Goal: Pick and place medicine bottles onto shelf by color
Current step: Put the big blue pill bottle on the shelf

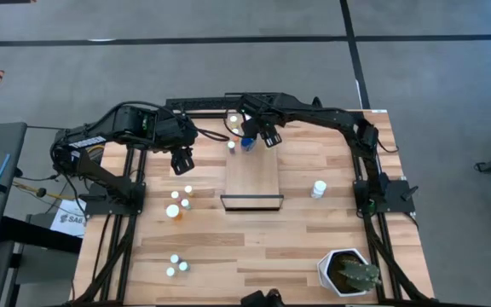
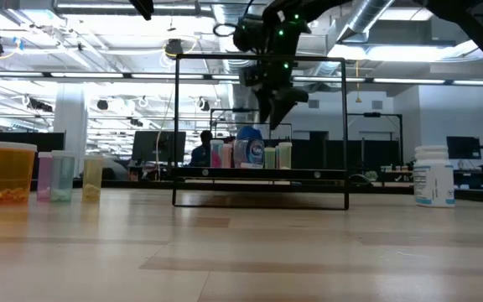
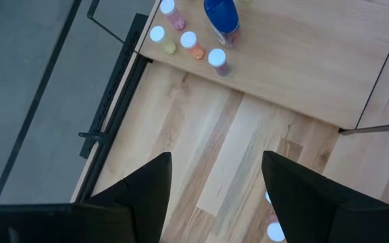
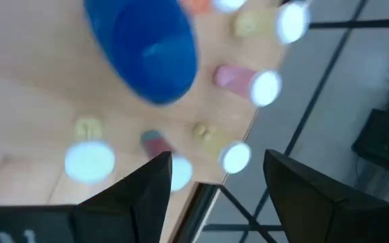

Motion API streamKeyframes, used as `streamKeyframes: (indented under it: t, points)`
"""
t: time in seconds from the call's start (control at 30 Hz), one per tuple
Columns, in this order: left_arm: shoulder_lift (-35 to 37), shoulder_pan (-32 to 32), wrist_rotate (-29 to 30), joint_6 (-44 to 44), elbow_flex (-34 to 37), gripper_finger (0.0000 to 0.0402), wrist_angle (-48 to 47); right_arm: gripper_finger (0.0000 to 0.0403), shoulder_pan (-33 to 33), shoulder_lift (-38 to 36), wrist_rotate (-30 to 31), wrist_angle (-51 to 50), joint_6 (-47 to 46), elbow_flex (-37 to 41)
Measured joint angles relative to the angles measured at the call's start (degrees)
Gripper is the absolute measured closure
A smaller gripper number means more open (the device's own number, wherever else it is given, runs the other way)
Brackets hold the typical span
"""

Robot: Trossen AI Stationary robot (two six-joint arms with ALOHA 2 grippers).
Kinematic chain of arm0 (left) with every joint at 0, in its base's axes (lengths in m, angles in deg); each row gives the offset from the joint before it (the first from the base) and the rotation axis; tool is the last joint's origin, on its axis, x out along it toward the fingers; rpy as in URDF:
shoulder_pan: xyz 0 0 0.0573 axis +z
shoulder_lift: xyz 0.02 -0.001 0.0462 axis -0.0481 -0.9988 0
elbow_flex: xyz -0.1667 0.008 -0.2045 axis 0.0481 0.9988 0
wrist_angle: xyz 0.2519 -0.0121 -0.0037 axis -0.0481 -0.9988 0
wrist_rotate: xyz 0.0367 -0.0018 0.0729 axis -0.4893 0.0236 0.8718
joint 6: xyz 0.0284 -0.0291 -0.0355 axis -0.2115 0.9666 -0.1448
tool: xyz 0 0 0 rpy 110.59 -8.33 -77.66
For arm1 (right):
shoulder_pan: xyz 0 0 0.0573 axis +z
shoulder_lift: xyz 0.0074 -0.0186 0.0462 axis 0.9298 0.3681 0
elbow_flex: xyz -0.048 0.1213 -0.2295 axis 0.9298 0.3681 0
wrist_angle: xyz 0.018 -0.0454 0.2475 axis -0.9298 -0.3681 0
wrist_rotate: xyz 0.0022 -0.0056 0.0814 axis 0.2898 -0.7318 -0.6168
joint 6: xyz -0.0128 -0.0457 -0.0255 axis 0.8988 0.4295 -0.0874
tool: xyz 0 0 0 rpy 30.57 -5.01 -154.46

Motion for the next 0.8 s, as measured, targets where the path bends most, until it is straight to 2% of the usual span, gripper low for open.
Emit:
streamKeyframes:
  t: [0.17,0.27,0.43,0.5,0.8]
  points:
    - [-0.01,-0.01,0.00,0.04,0.00,0.0184,0.01,0.0147,2.13,-3.54,-0.96,-1.06,-6.10,-0.04]
    - [-0.02,-0.01,0.01,0.04,0.00,0.0184,0.00,0.0147,3.76,-6.12,-4.87,-1.58,-9.05,0.00]
    - [-0.02,-0.03,-0.03,0.06,0.00,0.0184,0.01,0.0147,5.26,-8.96,-29.58,-0.82,-14.05,-0.09]
    - [-0.02,-0.03,-0.03,0.08,0.00,0.0184,-0.01,0.0147,5.98,-8.36,-34.50,-0.57,-15.23,-0.07]
    - [-0.02,-0.03,-0.36,0.11,0.00,0.0184,0.01,0.0147,7.97,-1.78,-35.46,1.93,-16.45,0.07]
